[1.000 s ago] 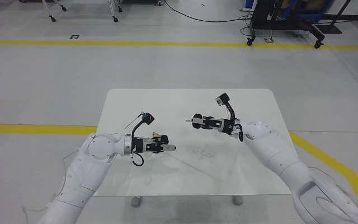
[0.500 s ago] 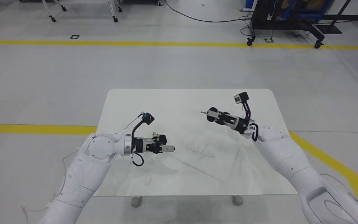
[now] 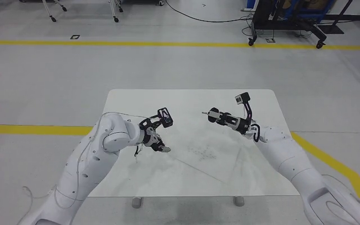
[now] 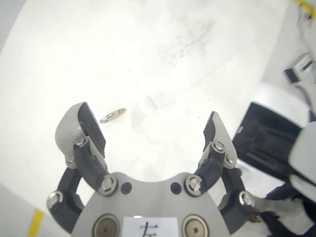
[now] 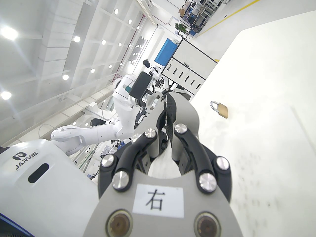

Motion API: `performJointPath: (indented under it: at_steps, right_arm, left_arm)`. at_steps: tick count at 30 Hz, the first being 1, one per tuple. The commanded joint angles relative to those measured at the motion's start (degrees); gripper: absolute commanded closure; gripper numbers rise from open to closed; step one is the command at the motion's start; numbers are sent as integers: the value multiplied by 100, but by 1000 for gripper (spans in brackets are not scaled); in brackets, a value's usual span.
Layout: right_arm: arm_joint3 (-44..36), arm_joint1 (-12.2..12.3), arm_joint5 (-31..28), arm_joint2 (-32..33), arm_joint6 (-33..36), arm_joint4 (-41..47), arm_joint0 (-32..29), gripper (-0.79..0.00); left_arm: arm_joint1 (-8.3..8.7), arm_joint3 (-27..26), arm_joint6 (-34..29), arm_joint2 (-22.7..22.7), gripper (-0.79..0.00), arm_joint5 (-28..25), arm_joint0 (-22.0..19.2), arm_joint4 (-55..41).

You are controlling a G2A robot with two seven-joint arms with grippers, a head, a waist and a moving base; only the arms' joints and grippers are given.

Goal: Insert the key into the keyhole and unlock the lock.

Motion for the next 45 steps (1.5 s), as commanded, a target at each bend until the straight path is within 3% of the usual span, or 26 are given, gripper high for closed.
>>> performJointPath:
  at_steps: [1, 12, 15, 20, 32, 45]
  right_arm:
    - [0, 0, 0, 0, 0, 0, 0, 0]
    - [0, 0, 0, 0, 0, 0, 0, 0]
    - [0, 0, 0, 0, 0, 0, 0, 0]
    - [0, 0, 0, 0, 0, 0, 0, 0]
    - [0, 0, 0, 0, 0, 0, 0, 0]
    - [0, 0, 0, 0, 0, 0, 0, 0]
  left_arm:
    - [-26, 8, 545, 9, -785, -3, -39, 50]
    - [-19, 26, 669, -22, -785, 73, 9, 86]
    - [-20, 65, 69, 238, -785, 440, -107, 1097]
    - [-237, 489, -452, 1014, -785, 838, -541, 1660]
    - [-709, 1858, -577, 1861, -785, 686, -1467, 1296]
    - [-728, 1887, -529, 1857, -785, 695, -1490, 1208]
